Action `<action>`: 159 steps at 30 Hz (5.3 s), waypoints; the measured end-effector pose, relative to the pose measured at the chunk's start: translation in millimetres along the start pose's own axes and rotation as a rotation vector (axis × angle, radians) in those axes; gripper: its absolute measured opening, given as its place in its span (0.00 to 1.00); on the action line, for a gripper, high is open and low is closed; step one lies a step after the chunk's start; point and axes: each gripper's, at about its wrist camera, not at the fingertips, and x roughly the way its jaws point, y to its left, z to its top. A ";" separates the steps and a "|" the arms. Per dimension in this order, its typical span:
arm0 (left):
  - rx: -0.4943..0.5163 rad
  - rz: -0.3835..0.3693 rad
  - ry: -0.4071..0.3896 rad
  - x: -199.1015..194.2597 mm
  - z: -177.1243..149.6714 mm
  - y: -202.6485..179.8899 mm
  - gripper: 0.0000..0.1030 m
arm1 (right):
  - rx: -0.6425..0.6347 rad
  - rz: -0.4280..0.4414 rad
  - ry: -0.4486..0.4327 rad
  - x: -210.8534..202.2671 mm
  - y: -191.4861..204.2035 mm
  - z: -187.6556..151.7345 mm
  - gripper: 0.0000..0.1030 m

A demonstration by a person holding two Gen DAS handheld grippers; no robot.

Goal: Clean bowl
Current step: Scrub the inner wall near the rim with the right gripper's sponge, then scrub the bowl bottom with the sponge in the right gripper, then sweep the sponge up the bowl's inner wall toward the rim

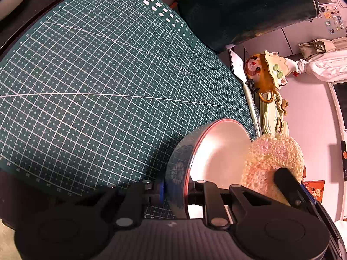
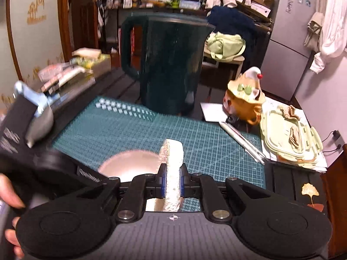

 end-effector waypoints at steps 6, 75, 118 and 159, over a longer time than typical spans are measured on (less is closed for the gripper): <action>0.001 0.002 0.000 -0.1 0.7 1.4 0.16 | 0.028 0.075 0.104 30.2 8.3 -13.2 0.10; 0.039 0.049 -0.080 -7.7 -1.9 -3.2 0.16 | 0.000 0.071 0.003 8.5 1.1 -10.2 0.10; 0.050 0.042 -0.072 -7.3 3.1 -3.6 0.16 | 0.045 0.020 0.119 38.1 3.2 -29.3 0.10; 0.059 0.044 -0.074 -5.6 1.4 0.6 0.16 | -0.075 -0.076 0.088 31.1 22.7 -32.7 0.10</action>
